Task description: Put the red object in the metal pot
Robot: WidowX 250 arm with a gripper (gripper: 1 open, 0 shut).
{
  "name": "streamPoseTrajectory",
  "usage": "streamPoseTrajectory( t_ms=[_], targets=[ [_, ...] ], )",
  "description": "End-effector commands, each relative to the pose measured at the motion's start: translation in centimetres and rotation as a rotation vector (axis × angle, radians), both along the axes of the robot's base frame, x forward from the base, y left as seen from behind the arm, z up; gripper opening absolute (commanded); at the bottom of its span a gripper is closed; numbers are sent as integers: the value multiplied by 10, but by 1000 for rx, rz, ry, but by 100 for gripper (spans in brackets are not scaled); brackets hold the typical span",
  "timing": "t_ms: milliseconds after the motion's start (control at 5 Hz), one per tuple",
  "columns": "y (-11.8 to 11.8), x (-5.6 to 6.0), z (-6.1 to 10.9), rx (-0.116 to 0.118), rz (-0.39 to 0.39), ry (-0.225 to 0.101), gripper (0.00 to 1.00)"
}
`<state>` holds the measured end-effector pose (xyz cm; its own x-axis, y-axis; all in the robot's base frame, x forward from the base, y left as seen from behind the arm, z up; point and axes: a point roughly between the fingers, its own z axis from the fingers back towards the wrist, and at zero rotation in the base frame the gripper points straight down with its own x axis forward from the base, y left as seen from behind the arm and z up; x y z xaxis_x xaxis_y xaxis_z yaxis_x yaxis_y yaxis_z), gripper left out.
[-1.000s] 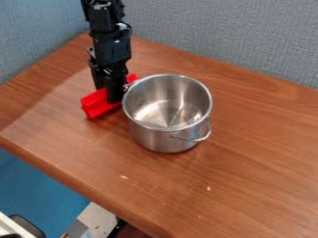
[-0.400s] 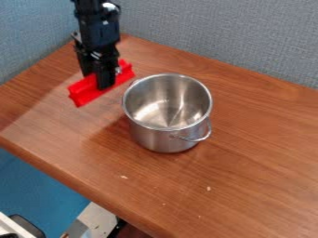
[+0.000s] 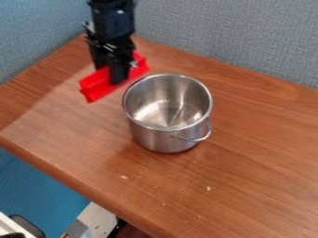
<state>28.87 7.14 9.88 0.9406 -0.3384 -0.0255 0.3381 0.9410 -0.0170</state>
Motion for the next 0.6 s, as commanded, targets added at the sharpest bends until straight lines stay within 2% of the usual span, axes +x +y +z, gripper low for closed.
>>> streamPoseTrajectory(
  t_ms=[0,400],
  targets=[
    [-25,4,17,23,-50,-60,0],
    [-61,6,5,54,-123,-58,0]
  ],
)
